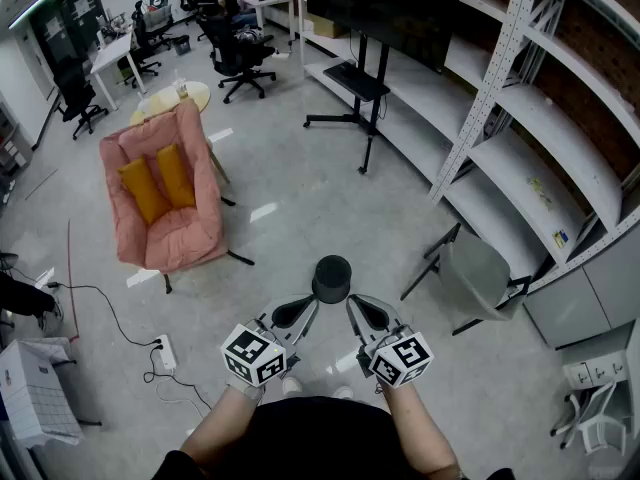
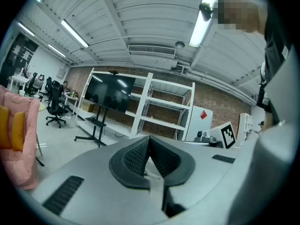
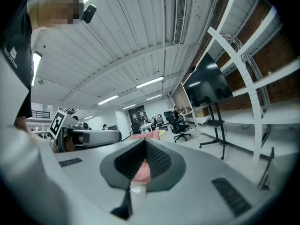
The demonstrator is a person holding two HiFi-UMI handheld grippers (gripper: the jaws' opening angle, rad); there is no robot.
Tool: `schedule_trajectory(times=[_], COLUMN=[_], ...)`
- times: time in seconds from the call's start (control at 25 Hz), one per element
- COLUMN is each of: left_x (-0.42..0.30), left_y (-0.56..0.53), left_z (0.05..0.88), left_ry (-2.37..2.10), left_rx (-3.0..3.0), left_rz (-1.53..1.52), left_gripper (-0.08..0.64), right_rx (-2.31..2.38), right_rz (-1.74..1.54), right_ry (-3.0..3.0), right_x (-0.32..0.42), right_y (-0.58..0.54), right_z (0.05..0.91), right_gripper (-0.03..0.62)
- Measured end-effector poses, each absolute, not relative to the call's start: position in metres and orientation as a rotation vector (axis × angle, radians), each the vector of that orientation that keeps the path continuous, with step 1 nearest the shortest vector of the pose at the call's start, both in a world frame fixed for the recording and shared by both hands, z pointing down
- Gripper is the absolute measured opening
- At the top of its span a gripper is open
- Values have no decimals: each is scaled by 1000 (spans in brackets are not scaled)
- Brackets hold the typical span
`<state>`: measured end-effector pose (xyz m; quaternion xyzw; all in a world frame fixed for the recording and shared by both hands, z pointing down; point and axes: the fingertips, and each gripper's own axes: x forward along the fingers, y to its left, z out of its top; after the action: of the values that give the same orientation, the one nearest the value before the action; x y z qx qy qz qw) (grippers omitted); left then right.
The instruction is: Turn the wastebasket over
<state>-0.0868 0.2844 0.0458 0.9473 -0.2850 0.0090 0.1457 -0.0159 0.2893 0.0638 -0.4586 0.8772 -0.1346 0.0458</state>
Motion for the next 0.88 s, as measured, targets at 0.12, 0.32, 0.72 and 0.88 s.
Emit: schedule_trajectory(times=[0.12, 0.32, 0.72, 0.88], left_x=[-99, -122, -150, -157], left_y=[282, 278, 281, 277], left_z=[47, 46, 50, 53], left_ry=[-842, -858, -800, -756], left_rx=[2732, 2682, 2682, 2694], left_rz=[32, -38, -33, -26], left_gripper=[14, 14, 14, 14], right_rx=[-1410, -1406, -1442, -1477], right_rz=[-389, -383, -492, -526], right_ry=[2688, 2693, 2684, 2677], right_x=[-25, -39, -60, -68], right_y=[289, 289, 287, 280], right_z=[62, 65, 72, 77], right_gripper=[9, 9, 9, 9])
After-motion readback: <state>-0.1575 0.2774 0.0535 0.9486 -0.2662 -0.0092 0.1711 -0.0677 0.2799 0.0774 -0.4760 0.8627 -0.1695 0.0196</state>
